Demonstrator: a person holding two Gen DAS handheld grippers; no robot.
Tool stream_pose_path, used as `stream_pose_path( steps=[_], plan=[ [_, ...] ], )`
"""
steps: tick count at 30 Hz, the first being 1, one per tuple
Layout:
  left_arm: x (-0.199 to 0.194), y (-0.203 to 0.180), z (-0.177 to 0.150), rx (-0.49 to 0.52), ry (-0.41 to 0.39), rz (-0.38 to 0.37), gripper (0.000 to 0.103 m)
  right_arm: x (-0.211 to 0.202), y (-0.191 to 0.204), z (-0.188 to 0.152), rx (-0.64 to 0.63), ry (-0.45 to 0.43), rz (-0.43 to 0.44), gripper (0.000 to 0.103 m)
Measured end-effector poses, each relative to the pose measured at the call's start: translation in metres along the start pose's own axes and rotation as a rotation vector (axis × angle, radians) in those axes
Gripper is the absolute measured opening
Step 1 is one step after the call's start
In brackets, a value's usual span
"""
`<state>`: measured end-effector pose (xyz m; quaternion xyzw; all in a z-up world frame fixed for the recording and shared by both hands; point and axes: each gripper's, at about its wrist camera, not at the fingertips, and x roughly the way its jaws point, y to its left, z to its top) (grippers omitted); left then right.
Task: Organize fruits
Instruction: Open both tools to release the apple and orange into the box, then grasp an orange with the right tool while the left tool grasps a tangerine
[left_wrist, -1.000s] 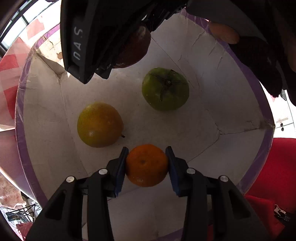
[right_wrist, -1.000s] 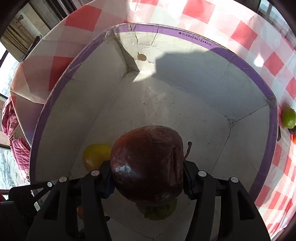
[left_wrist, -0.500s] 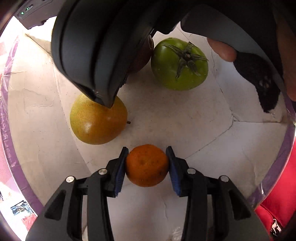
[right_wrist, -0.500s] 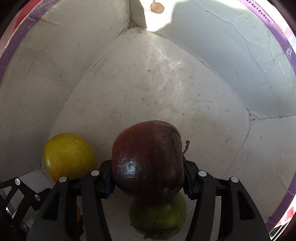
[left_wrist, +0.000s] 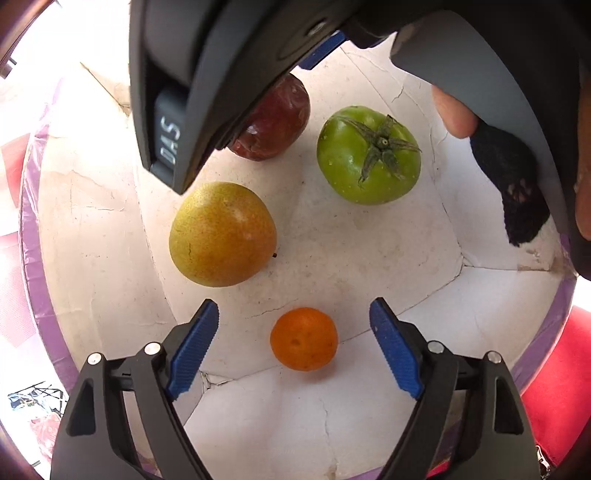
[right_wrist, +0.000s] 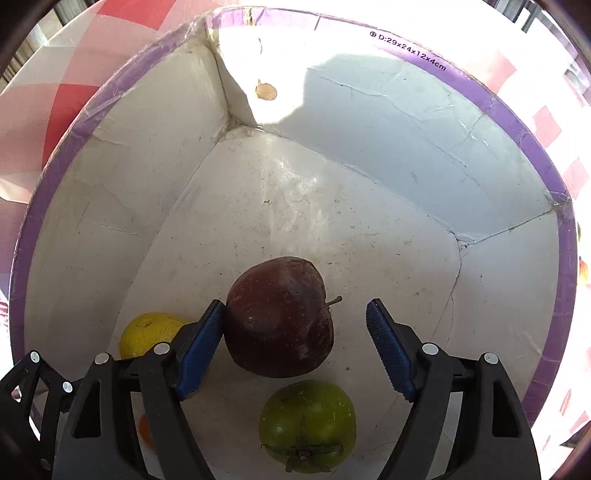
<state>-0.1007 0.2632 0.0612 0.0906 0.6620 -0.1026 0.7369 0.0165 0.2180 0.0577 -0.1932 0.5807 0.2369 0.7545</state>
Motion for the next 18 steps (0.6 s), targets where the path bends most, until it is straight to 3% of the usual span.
stream_pose_path(
  steps=[4,8,10,13,16,18],
  plan=[
    [-0.018,0.010,-0.012,-0.086,-0.116,-0.097,0.095,-0.037,-0.022,-0.007,0.115,-0.153,0.027,0.080],
    [-0.034,0.027,-0.024,-0.180,-0.229,-0.172,0.097,-0.086,-0.055,-0.021,0.269,-0.353,0.115,0.085],
    [-0.043,0.028,-0.030,-0.198,-0.287,-0.172,0.097,-0.109,-0.063,-0.017,0.332,-0.453,0.149,0.086],
    [-0.059,0.027,-0.032,-0.213,-0.368,-0.164,0.101,-0.145,-0.088,-0.039,0.391,-0.591,0.197,0.087],
    [-0.076,0.002,-0.022,-0.241,-0.401,-0.167,0.101,-0.169,-0.113,-0.059,0.428,-0.684,0.168,0.087],
    [-0.078,-0.007,-0.017,-0.278,-0.414,-0.129,0.101,-0.171,-0.143,-0.073,0.475,-0.684,0.125,0.087]
  ],
)
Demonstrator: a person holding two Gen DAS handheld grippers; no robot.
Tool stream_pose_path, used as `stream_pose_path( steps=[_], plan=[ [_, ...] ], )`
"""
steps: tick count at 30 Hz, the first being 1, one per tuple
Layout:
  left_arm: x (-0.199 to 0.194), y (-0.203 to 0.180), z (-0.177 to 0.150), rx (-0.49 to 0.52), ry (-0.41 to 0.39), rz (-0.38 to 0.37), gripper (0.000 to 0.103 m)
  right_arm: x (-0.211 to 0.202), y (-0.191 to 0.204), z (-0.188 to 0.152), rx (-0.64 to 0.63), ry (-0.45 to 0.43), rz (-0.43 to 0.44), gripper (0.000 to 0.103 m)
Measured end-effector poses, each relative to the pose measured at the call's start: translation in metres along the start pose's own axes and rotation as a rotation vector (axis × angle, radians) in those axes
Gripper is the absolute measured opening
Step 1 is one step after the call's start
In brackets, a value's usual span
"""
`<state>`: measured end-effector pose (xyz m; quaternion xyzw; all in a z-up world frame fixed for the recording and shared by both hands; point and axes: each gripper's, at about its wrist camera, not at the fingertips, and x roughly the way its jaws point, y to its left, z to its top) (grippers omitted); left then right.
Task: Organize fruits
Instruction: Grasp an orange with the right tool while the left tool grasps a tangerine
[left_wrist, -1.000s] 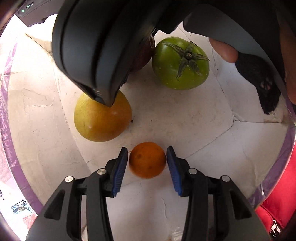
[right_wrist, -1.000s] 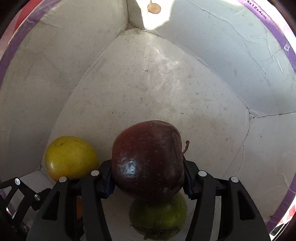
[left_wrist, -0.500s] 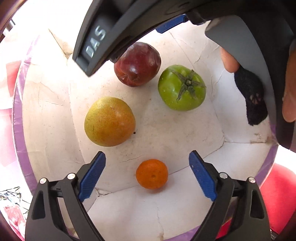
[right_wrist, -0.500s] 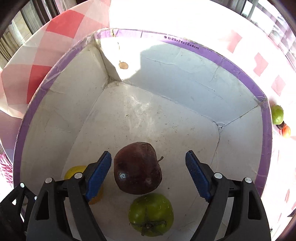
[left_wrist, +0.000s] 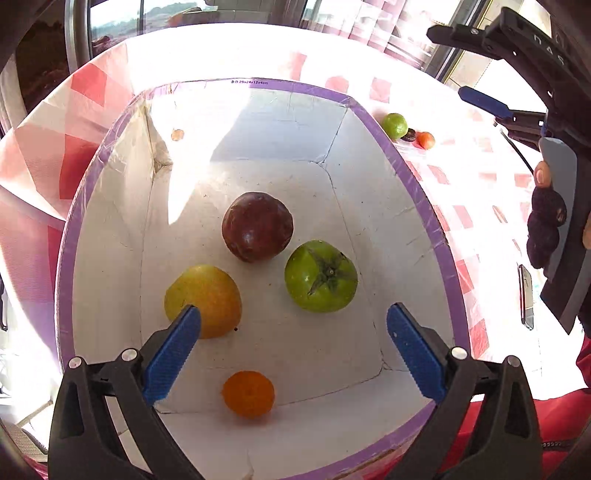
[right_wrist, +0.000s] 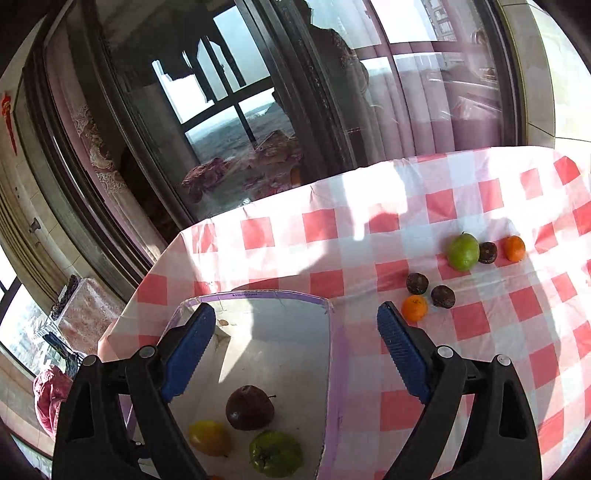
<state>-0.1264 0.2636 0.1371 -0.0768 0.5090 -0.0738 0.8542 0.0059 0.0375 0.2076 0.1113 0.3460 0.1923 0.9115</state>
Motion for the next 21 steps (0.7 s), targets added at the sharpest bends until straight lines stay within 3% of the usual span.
stream_pose_path(
  steps=[6,10,18,21],
  plan=[
    [-0.002,-0.023,0.032,-0.149,-0.167,0.026,0.101,0.010,-0.117,-0.015,0.118,0.077,-0.210,0.087],
    [0.004,-0.058,0.068,-0.150,-0.235,0.025,0.101,0.019,-0.177,-0.027,0.147,0.135,-0.291,0.087],
    [0.071,-0.179,0.134,0.000,-0.195,-0.033,0.101,0.043,-0.247,-0.048,0.110,0.232,-0.334,0.079],
    [0.117,-0.212,0.151,0.048,-0.158,-0.005,0.101,0.053,-0.268,-0.044,0.111,0.241,-0.337,0.079]
  ],
)
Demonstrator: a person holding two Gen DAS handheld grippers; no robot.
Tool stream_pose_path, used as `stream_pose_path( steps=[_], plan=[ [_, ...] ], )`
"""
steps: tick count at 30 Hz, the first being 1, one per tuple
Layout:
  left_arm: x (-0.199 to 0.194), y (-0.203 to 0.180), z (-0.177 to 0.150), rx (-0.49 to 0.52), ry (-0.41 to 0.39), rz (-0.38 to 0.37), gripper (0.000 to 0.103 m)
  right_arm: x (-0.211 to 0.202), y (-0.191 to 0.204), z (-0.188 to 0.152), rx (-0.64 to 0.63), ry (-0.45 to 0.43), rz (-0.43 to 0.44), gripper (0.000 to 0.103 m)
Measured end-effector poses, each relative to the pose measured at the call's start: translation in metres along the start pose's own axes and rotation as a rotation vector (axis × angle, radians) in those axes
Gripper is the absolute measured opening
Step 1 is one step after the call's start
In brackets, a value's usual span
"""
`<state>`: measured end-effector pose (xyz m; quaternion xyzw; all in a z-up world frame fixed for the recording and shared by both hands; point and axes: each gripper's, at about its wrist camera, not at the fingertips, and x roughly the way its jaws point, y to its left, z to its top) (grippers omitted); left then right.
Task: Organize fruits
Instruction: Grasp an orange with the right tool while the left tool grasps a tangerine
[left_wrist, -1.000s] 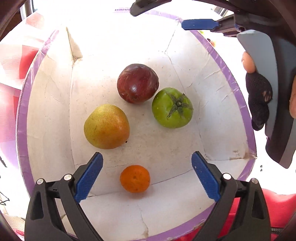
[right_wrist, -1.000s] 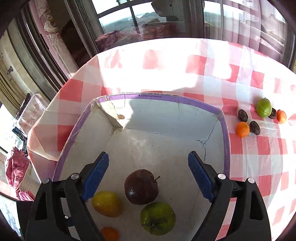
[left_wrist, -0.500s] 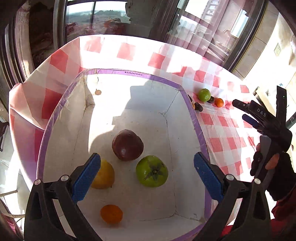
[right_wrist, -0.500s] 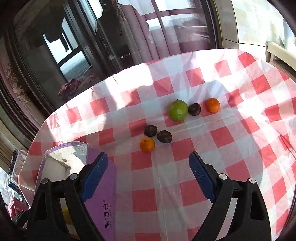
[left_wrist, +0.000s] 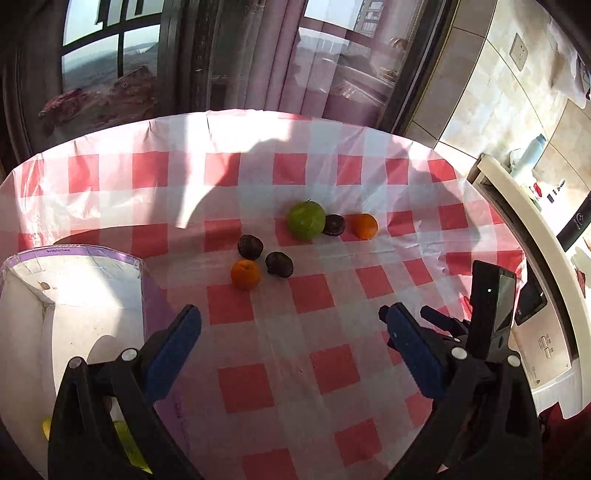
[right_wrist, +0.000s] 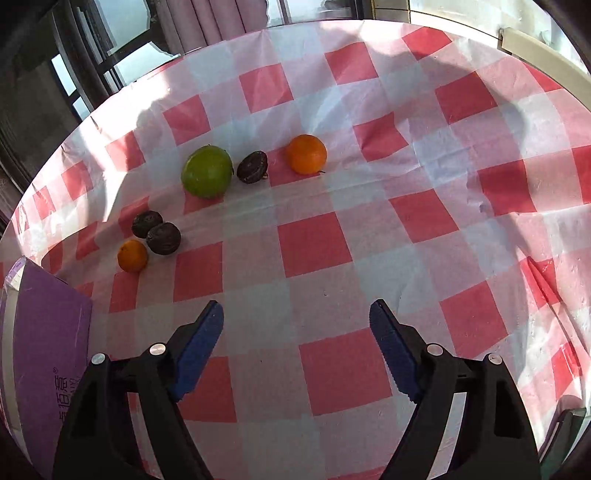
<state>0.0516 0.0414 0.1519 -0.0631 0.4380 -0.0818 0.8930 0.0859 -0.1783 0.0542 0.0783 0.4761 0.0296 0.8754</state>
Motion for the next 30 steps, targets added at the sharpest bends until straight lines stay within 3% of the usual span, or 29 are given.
stream_pose_path(
  steps=[5,8,13,23,27,30],
  plan=[
    [0.070,-0.023,-0.005,0.093,0.078,0.108,0.099,0.037,-0.015,0.035,-0.047,0.011,-0.024,0.079],
    [0.099,-0.022,-0.017,0.163,0.118,0.174,0.091,0.063,-0.015,0.058,-0.099,-0.001,-0.044,0.079],
    [0.125,-0.004,-0.026,0.140,0.154,0.238,0.085,0.097,-0.011,0.093,-0.149,-0.017,-0.051,0.078],
    [0.147,0.035,-0.015,-0.013,0.138,0.281,0.075,0.131,-0.004,0.127,-0.211,-0.053,-0.064,0.074],
    [0.157,0.040,-0.004,-0.001,0.127,0.281,0.071,0.133,-0.006,0.127,-0.200,-0.072,-0.057,0.075],
    [0.167,0.041,0.003,0.033,0.142,0.269,0.059,0.131,-0.007,0.127,-0.198,-0.075,-0.056,0.075]
  ],
)
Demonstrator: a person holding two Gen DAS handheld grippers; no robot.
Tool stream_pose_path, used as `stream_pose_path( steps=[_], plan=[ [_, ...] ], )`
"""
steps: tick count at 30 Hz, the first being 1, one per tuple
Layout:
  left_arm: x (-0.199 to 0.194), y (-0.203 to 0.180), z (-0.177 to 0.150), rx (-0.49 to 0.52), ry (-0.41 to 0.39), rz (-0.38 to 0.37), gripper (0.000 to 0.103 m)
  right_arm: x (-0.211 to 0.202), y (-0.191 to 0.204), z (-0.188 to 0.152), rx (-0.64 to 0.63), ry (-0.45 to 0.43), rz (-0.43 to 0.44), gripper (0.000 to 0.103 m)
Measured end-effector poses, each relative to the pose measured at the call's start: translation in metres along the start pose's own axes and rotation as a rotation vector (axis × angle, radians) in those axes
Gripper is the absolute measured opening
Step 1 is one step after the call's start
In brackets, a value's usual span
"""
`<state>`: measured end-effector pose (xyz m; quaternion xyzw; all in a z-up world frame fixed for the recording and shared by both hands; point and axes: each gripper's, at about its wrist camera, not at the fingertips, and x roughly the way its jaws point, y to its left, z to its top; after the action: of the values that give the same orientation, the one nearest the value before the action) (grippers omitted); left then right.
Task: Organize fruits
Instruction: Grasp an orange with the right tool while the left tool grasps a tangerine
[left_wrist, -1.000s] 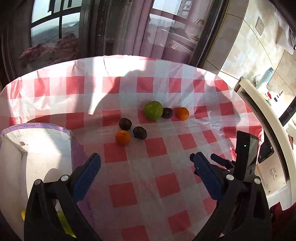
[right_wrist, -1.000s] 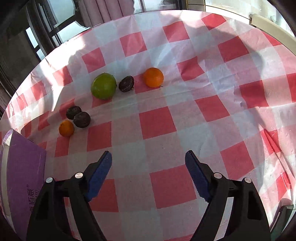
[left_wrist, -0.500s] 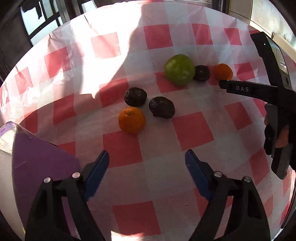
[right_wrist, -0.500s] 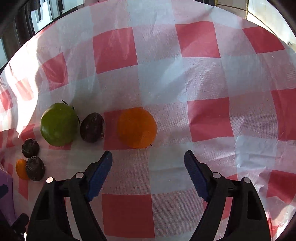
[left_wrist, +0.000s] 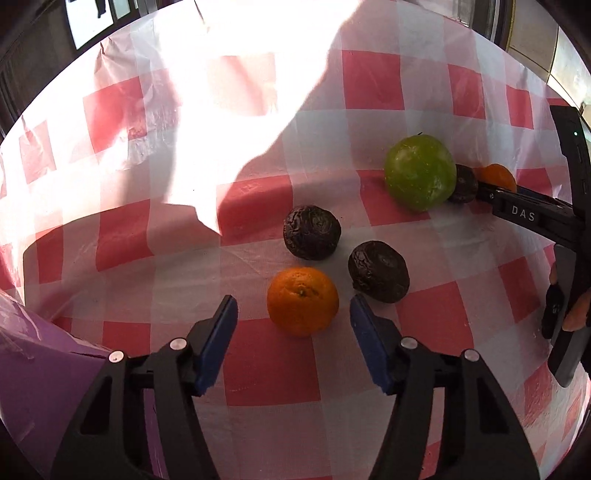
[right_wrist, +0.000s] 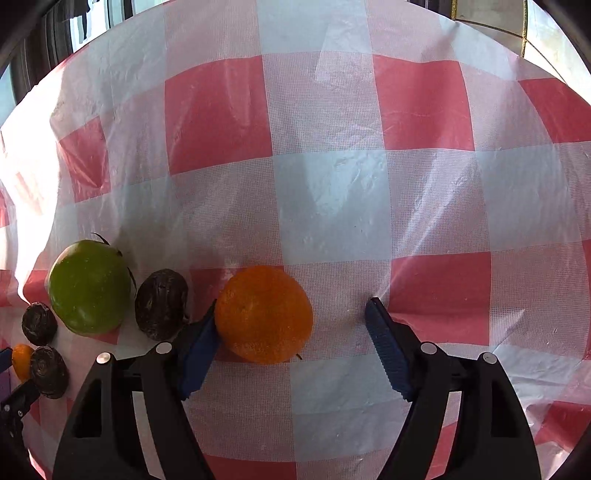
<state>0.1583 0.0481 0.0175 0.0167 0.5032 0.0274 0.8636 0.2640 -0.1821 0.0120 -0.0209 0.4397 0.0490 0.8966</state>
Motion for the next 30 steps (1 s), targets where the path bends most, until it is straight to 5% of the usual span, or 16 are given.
stream_pose_path(
  steps=[5,12,15,19,30],
  plan=[
    [0.010,0.003,0.000,0.014,0.010,-0.023,0.039,-0.005,-0.002,-0.008,-0.003,-0.009,-0.003,0.074],
    [0.008,0.003,0.001,0.034,0.026,-0.034,0.037,-0.009,0.006,-0.008,-0.022,-0.019,0.007,0.062],
    [0.004,-0.001,0.001,0.017,0.049,-0.036,0.036,-0.013,0.010,-0.008,-0.039,-0.027,0.020,0.046],
    [-0.012,-0.009,-0.015,0.023,0.061,-0.061,0.036,-0.023,0.011,-0.014,0.010,0.015,0.051,0.044],
    [-0.080,-0.042,-0.082,0.034,0.068,-0.228,0.036,-0.112,-0.013,-0.117,0.214,0.057,0.110,0.044]
  ],
)
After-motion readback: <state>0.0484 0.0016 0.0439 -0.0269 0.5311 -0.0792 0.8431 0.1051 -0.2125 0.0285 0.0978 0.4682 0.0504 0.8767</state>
